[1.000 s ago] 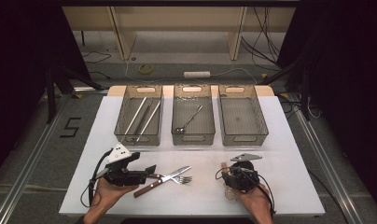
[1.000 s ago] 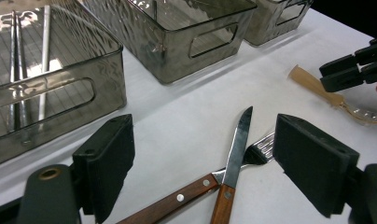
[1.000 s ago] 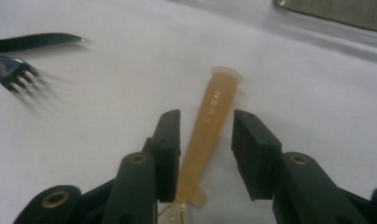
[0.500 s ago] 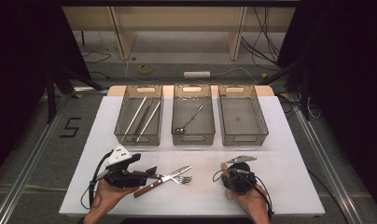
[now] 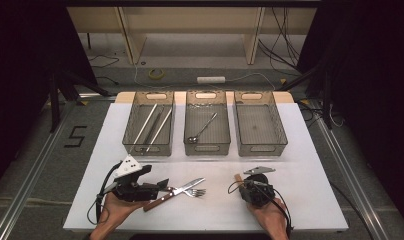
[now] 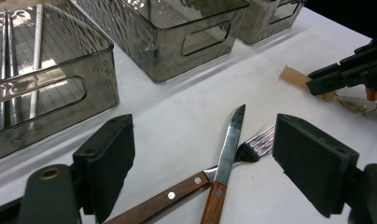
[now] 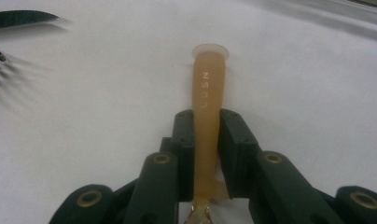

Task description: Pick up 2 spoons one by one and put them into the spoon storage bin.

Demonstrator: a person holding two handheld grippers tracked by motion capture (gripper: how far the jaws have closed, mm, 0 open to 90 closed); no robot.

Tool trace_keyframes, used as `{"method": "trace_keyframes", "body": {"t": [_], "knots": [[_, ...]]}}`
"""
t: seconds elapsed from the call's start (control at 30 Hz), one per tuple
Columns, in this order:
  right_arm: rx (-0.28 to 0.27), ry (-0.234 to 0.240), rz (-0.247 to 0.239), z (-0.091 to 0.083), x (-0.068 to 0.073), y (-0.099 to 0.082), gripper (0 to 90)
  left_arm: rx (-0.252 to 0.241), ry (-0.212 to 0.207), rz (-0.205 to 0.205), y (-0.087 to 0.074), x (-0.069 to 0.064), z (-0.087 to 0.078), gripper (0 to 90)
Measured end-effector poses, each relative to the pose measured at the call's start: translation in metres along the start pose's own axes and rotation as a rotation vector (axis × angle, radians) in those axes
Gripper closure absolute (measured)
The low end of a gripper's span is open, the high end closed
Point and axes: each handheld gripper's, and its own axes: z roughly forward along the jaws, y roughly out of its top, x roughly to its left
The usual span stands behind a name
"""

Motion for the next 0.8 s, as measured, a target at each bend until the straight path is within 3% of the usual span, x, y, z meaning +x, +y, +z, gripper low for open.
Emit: {"method": "trace_keyframes", "body": {"t": [0.17, 0.43, 0.8], "knots": [[-0.009, 0.024, 0.003, -0.004, -0.001, 0.003, 78.1, 0.003, -0.001, 0.002, 0.0, 0.001, 0.0, 20.4], [-0.07, 0.072, -0.007, -0.023, -0.006, 0.013, 78.4, 0.003, 0.0, -0.002, 0.0, 0.003, -0.001, 20.4], [-0.175, 0.126, -0.018, -0.039, -0.019, 0.048, 78.4, -0.007, 0.005, -0.008, 0.0, 0.004, -0.002, 20.4]]}}
